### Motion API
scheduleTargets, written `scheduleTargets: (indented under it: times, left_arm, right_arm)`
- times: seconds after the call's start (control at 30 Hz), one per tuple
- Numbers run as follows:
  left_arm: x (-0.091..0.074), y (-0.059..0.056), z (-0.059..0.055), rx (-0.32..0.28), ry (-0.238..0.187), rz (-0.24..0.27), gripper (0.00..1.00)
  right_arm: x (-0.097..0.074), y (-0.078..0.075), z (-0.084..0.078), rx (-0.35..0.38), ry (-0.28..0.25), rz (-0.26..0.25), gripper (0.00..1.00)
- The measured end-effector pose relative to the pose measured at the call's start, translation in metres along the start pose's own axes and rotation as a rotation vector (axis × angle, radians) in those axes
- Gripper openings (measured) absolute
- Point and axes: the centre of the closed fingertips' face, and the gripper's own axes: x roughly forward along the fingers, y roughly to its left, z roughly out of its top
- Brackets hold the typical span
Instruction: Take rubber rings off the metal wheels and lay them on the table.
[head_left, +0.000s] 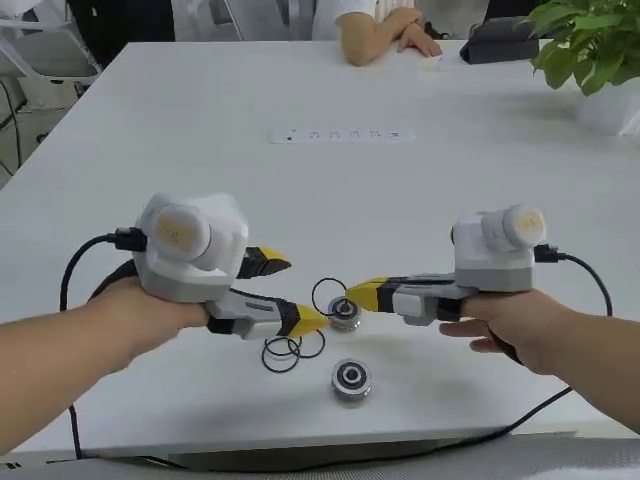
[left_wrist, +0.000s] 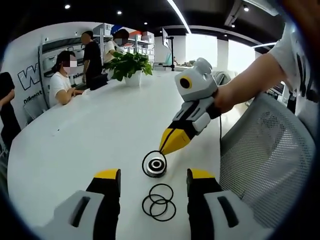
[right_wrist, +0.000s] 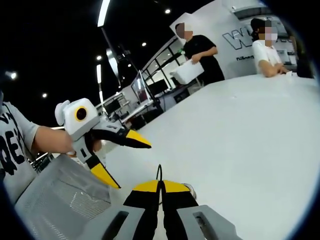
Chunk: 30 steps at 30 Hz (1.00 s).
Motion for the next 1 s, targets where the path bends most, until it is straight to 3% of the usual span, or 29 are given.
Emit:
scheduleTargets:
  times: [0.5, 0.7, 1.0]
  left_arm:
    - [-0.033, -0.002, -0.009, -0.029, -0.018, 0.023, 0.65]
    - [-0.042, 0.0, -0.01, -0.034, -0.021, 0.036, 0.67]
    - [-0.051, 0.001, -0.012, -0.041, -0.029, 0.048, 0.68]
  right_arm:
    - [0.018, 0.018, 0.001, -0.003, 0.031, 0.036, 0.0]
    - [0.025, 0.029, -0.004, -0.011, 0.056, 0.046, 0.0]
    - [0.033, 0.033, -0.007, -0.017, 0.082, 0.063, 0.0]
